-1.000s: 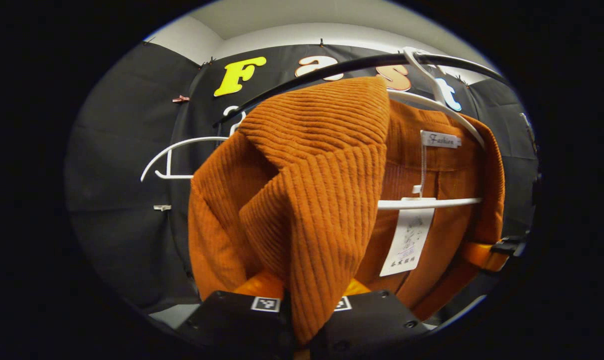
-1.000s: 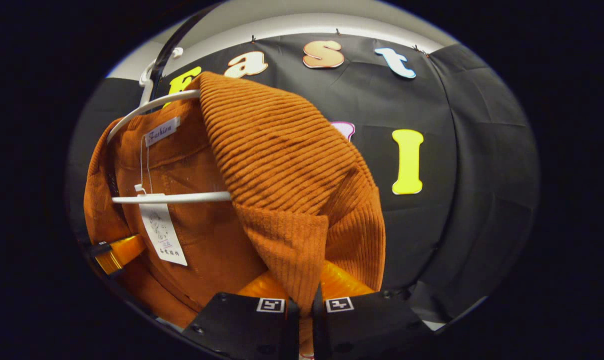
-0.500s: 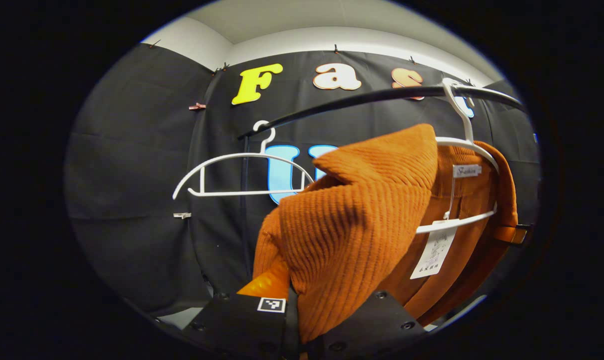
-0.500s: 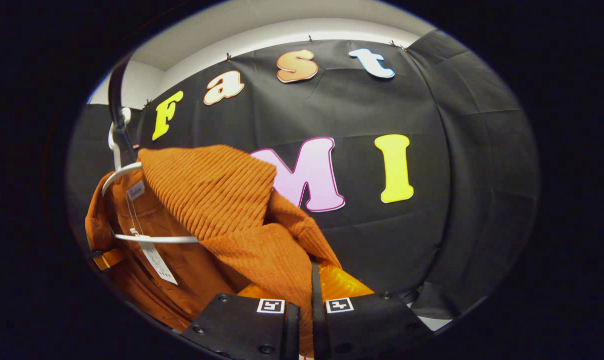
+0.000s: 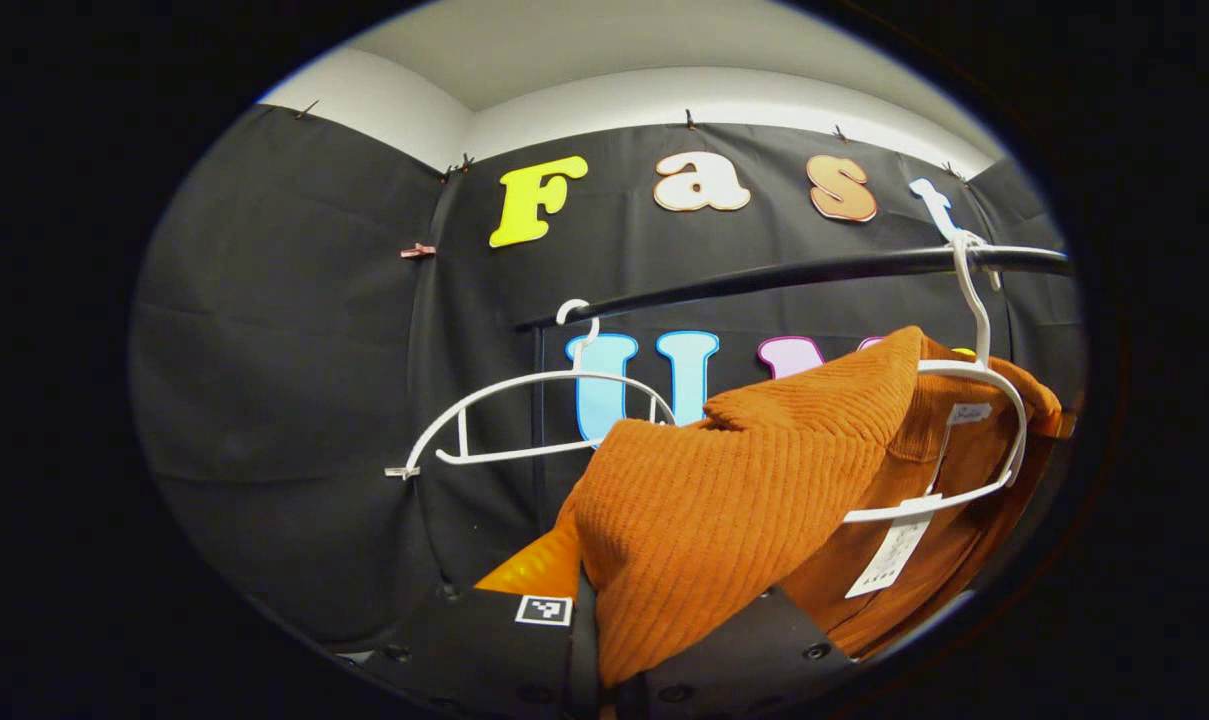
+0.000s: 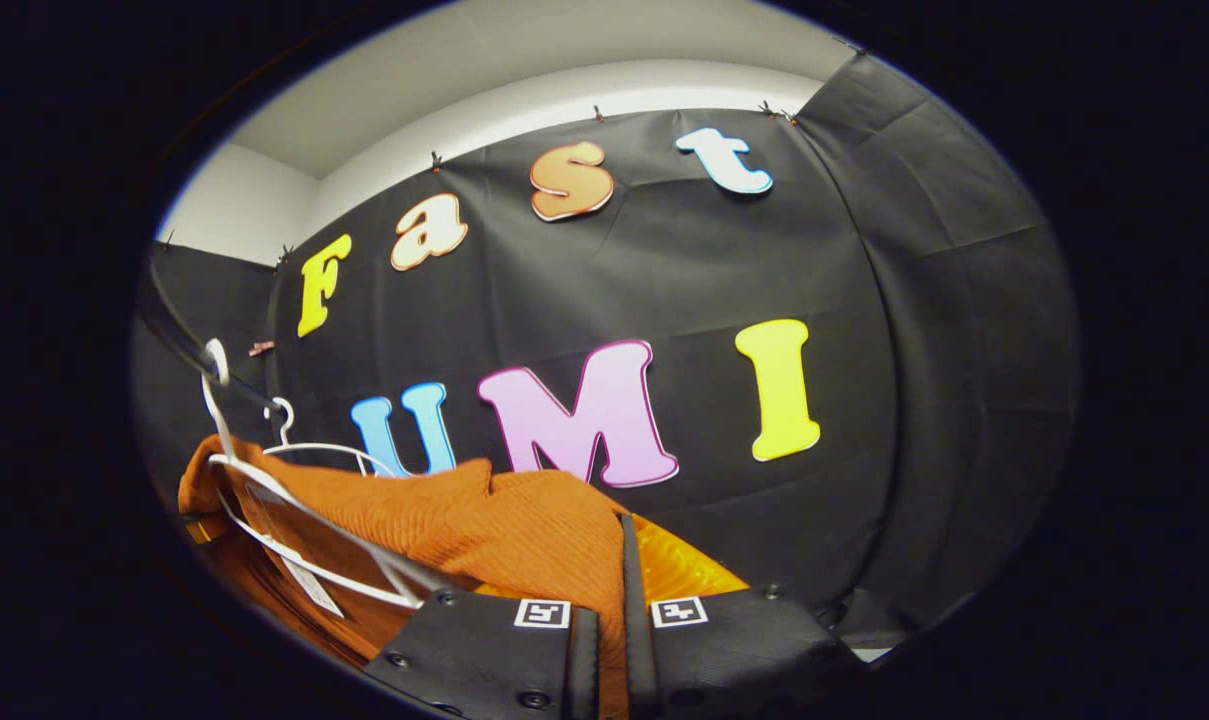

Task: Grasp the clothes on the hanger with both hands and then place them into the laundry hamper below.

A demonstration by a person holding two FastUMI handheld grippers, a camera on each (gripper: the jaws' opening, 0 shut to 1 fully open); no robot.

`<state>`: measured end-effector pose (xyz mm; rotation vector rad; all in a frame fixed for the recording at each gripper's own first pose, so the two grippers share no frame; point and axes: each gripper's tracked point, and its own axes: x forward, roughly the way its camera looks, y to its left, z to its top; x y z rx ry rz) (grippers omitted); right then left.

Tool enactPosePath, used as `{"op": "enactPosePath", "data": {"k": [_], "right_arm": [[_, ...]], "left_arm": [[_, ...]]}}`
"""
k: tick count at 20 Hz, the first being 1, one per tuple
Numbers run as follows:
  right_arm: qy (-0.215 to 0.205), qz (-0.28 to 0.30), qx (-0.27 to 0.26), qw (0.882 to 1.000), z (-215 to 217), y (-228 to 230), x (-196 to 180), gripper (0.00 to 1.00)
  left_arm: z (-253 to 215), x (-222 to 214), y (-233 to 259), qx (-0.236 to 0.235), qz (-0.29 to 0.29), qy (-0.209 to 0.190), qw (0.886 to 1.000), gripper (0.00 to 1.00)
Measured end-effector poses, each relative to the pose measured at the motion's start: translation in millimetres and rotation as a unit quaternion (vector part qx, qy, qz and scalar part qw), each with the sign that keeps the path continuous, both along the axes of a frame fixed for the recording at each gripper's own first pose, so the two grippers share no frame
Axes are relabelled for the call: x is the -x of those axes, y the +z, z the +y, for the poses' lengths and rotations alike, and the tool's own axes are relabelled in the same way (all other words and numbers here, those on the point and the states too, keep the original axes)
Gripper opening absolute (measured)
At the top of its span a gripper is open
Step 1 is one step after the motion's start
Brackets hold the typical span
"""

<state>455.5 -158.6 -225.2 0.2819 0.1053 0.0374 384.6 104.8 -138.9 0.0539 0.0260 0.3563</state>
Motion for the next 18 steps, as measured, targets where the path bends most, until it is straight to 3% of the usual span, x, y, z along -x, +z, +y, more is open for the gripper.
{"op": "enactPosePath", "data": {"k": [1,6,18], "right_arm": [[0.005,-0.001,-0.003,1.0,3,1,-4,0.15],[0.022,0.02,0.0,1.0,21,-16,-26,0.15],[0.035,0.009,0.021,0.999,46,-9,-42,0.15]], "left_arm": [[2,-1,1,-0.003,0.011,-0.009,1.0,0.1],[3,7,1,0.014,0.055,-0.066,0.996,0.09],[-20,60,-4,0.054,0.098,-0.128,0.985,0.1]]}}
